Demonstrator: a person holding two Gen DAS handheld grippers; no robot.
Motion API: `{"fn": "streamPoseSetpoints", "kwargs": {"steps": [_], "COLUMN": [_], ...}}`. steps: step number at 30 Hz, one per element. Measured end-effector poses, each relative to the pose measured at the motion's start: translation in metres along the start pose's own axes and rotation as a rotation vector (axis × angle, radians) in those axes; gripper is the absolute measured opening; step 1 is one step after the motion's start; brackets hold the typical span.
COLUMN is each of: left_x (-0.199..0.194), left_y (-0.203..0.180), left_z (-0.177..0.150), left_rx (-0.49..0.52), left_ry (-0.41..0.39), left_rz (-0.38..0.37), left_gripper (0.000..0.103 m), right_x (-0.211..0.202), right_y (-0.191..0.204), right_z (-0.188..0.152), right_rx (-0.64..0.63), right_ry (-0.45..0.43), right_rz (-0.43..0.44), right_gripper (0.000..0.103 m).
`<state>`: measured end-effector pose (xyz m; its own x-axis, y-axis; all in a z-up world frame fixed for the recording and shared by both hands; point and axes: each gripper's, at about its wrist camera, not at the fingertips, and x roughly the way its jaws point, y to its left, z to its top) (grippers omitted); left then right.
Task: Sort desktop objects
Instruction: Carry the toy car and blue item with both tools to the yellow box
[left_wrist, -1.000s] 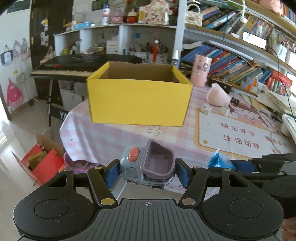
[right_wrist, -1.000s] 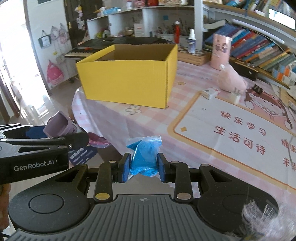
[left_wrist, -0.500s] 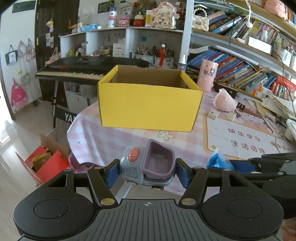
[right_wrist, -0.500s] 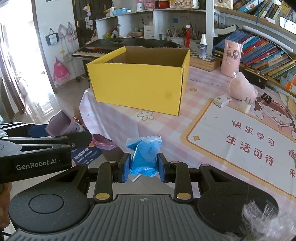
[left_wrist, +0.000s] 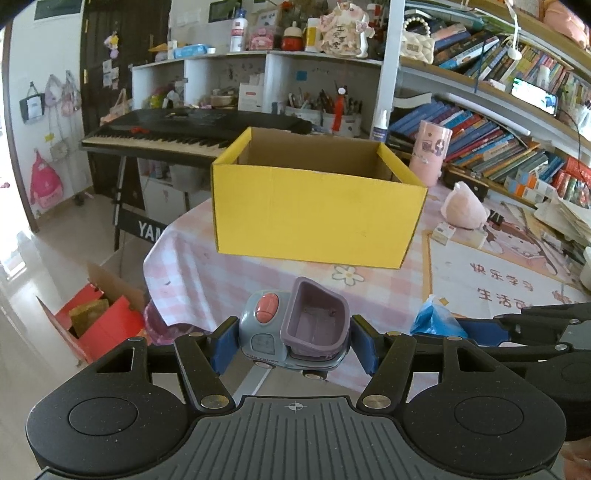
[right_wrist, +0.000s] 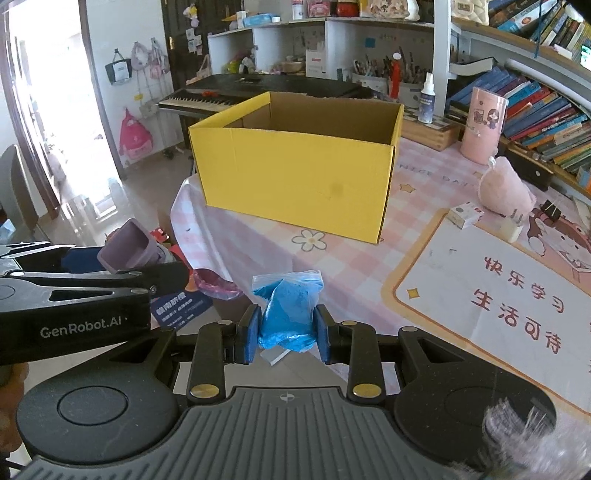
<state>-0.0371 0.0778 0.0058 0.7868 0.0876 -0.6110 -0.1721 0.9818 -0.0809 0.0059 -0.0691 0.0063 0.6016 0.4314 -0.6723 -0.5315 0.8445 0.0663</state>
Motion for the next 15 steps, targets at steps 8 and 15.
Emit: {"fn": "streamPoseSetpoints", "kwargs": {"steps": [8,15], "left_x": [0.004,0.011], "left_y": [0.005,0.005], "left_z": [0.021,0.054], "left_rx": [-0.023,-0.030], "left_ry": [-0.067,-0.185], "left_rz": [0.047,0.120], "left_gripper": [0.063,0.063], "right_x": [0.007,0.009], "right_y": [-0.003,-0.016], "right_z": [0.017,0.058], "right_rx": [-0.011,-0.004], "right_ry": [-0.058,-0.195], "right_rz": [0.014,0.024], "right_gripper": [0.028,0.028]}}
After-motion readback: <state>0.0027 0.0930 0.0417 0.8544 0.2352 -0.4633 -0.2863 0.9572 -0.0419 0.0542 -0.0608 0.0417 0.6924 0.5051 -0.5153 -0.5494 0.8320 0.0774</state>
